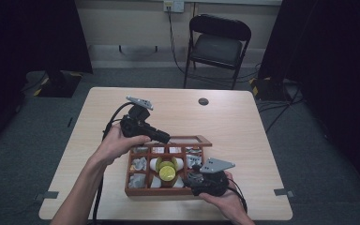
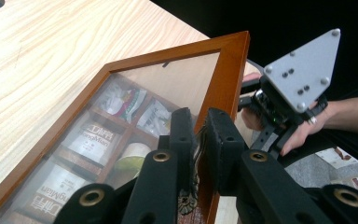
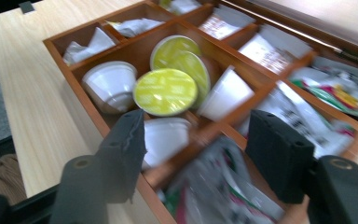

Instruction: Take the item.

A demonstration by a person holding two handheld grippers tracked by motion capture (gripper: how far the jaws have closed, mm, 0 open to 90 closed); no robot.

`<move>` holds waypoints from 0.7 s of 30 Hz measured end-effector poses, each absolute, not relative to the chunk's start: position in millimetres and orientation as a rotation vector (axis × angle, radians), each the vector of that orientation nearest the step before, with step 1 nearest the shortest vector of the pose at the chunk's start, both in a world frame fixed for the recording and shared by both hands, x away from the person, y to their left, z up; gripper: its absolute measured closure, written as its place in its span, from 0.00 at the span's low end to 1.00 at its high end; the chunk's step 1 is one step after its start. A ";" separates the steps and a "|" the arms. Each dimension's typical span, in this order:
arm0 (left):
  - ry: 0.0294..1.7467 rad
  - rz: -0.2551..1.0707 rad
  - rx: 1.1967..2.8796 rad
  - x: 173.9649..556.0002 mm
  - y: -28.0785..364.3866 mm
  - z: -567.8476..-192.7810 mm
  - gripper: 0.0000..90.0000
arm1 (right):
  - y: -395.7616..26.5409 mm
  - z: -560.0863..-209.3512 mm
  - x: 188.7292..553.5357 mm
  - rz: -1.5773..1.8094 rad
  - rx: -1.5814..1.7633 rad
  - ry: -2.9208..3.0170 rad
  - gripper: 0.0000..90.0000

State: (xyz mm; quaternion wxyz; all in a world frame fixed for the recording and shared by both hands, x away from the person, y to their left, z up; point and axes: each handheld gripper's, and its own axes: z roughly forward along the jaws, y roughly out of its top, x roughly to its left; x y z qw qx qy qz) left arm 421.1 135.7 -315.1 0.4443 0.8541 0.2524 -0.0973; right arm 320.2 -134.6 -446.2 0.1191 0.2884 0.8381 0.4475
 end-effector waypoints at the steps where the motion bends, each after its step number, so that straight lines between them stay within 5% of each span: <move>1: 0.626 -0.234 2.115 420.5 135.7 -315.1 0.90 | -130.3 -446.3 320.6 1.308 0.830 2.457 0.43; 21: 0.627 -0.243 2.140 420.2 133.4 -314.0 0.90 | -69.7 -455.6 338.0 1.179 0.745 2.550 0.41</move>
